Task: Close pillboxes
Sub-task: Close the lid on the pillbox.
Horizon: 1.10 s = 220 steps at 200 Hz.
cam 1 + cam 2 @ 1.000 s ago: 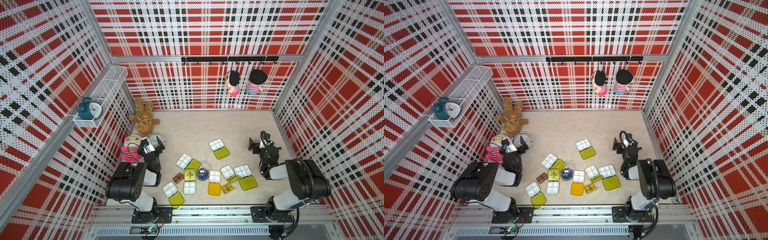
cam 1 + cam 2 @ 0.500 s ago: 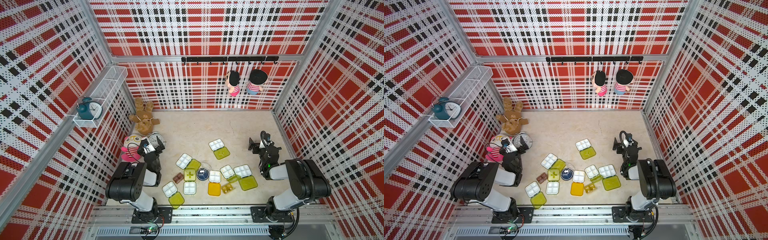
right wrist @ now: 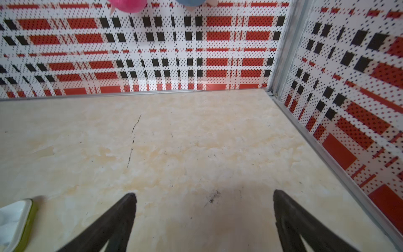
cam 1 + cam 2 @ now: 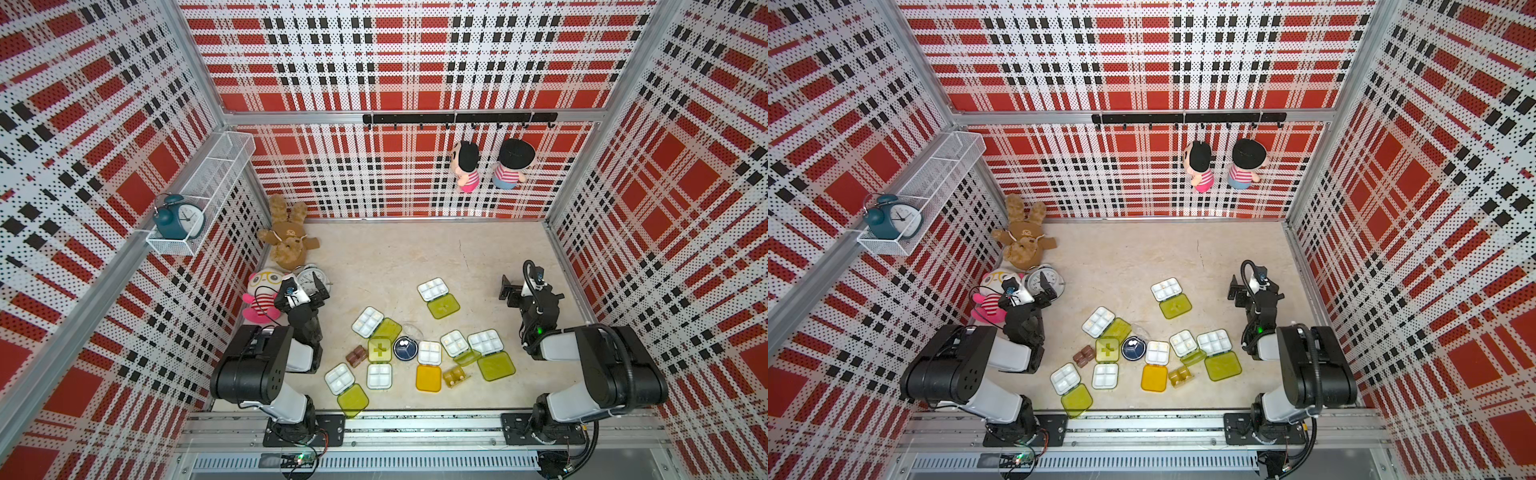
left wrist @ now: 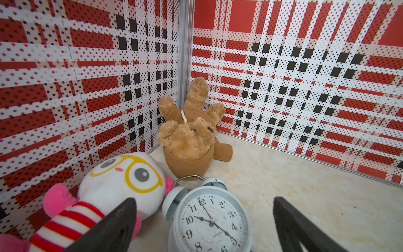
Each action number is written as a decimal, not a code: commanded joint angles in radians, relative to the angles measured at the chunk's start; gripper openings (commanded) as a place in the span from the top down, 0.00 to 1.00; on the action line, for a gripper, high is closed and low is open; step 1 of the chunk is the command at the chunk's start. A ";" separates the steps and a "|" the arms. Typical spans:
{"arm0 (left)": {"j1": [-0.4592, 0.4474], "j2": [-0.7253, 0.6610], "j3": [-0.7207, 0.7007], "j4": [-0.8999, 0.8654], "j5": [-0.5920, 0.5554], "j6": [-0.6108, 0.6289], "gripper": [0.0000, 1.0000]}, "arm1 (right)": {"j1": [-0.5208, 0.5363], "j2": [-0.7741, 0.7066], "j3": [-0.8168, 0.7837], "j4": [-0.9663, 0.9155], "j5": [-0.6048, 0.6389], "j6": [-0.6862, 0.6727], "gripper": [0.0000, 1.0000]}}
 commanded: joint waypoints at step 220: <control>-0.354 -0.370 0.751 -1.631 0.374 -0.522 0.02 | 0.127 -0.129 0.758 -1.610 -0.537 0.409 0.00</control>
